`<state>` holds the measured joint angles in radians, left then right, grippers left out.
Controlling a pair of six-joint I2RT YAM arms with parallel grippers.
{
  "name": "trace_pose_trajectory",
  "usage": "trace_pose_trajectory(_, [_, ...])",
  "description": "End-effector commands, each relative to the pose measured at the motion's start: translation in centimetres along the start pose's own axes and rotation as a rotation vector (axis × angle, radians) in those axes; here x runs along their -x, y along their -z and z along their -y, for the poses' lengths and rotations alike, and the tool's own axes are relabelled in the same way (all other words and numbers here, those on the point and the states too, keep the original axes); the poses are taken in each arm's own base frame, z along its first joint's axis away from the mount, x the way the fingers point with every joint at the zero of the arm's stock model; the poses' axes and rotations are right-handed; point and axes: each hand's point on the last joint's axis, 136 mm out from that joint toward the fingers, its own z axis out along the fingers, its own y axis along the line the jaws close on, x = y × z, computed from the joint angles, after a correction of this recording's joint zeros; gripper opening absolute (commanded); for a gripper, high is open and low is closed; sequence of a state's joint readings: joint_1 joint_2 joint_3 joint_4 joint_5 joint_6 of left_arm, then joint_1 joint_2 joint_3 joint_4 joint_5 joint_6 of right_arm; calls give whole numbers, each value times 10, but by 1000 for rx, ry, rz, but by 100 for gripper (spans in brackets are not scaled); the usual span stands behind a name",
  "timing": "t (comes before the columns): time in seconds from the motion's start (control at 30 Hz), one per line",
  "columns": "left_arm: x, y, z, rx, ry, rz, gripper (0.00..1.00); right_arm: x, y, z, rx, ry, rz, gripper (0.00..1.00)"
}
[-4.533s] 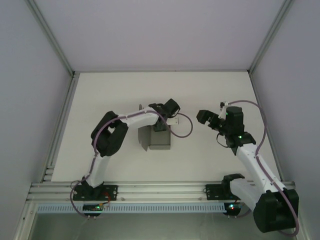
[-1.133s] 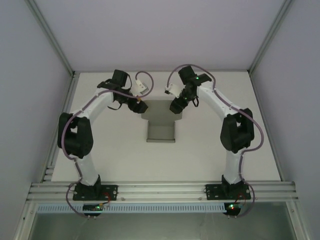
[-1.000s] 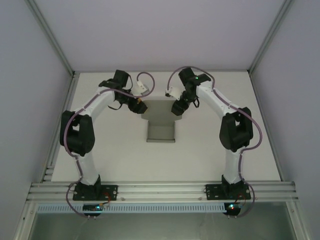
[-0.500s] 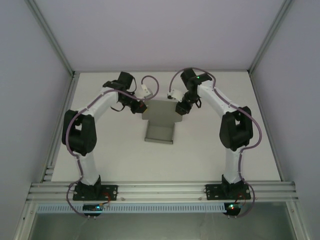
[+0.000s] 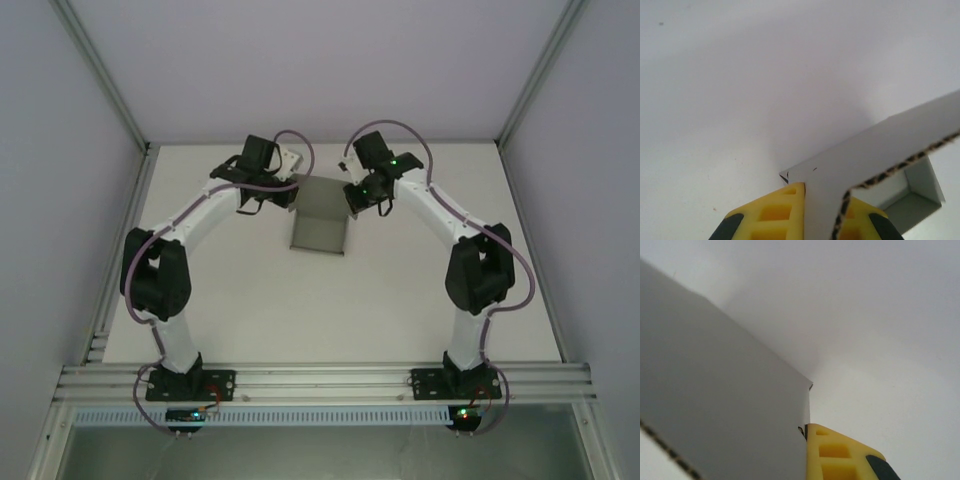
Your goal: Assemble paper box
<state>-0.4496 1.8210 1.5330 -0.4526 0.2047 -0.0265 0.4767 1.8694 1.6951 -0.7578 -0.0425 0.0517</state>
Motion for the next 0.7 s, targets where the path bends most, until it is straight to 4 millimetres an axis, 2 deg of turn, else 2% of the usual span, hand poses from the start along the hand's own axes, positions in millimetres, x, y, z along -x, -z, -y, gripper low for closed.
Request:
trace_pose_trajectory(0.0, [13,-9,-3,95,270,93,0,49,9,4,-43,-345,240,0])
trace_pose_trajectory(0.07, [15,-17,-5,121,354,118,0,53,1,6,-41,-475,262,0])
trace_pose_trajectory(0.13, [17,-26,1,84,411,136,0,67,-3,10,-61,-526,325,0])
trace_pose_trajectory(0.2, [17,-32,3,58,461,144,0,72,-11,2,-60,-524,330,0])
trace_pose_trajectory(0.27, [16,-36,1,63,496,149,0,68,-21,-3,-54,-551,309,0])
trace_pose_trajectory(0.37, [11,-41,0,59,522,151,0,69,-31,4,-55,-615,320,0])
trace_pose_trajectory(0.47, [8,-45,-5,78,562,177,0,72,-37,2,-67,-583,328,0])
trace_pose_trajectory(0.53, [5,-49,-6,78,590,178,0,63,-44,-4,-74,-564,285,0])
trace_pose_trajectory(0.67, [-2,-68,4,16,635,161,0,57,-52,-2,-100,-557,286,0])
